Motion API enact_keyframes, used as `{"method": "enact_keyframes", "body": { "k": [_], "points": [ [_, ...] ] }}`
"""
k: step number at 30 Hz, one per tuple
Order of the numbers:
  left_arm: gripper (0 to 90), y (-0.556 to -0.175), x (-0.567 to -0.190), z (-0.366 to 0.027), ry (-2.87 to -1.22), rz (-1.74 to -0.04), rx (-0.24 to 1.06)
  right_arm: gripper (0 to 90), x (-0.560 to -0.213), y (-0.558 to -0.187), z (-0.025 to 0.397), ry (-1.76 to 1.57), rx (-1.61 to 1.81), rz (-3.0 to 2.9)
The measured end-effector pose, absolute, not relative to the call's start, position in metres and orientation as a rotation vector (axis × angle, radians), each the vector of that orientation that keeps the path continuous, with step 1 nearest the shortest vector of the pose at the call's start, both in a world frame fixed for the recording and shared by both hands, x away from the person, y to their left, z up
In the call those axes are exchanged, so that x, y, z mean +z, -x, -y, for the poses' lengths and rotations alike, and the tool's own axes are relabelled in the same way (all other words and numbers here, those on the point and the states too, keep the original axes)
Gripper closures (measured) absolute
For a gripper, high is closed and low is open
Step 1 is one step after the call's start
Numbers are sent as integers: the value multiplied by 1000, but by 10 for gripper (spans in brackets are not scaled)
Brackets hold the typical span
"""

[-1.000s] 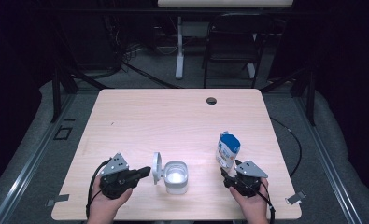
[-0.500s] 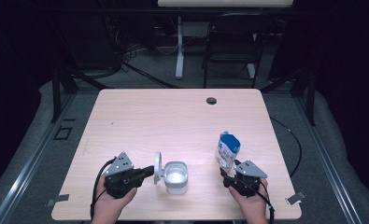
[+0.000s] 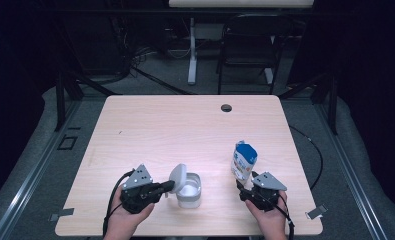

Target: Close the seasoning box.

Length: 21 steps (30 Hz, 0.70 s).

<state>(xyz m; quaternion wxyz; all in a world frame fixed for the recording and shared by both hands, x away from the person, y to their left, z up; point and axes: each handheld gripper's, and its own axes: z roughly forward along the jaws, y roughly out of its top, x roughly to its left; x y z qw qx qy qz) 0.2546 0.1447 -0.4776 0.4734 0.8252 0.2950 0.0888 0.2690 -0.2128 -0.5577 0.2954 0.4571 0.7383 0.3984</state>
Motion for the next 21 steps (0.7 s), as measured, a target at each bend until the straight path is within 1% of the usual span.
{"method": "enact_keyframes", "body": {
  "k": [12,21],
  "points": [
    [900,-253,-477,-147,-2014,-729,230,368,-557,-267,213,-1213,1059,-1961],
    [900,-253,-478,-160,-2002,-761,247,369,-556,-267,212,-1209,1061,-1968]
  ]
}}
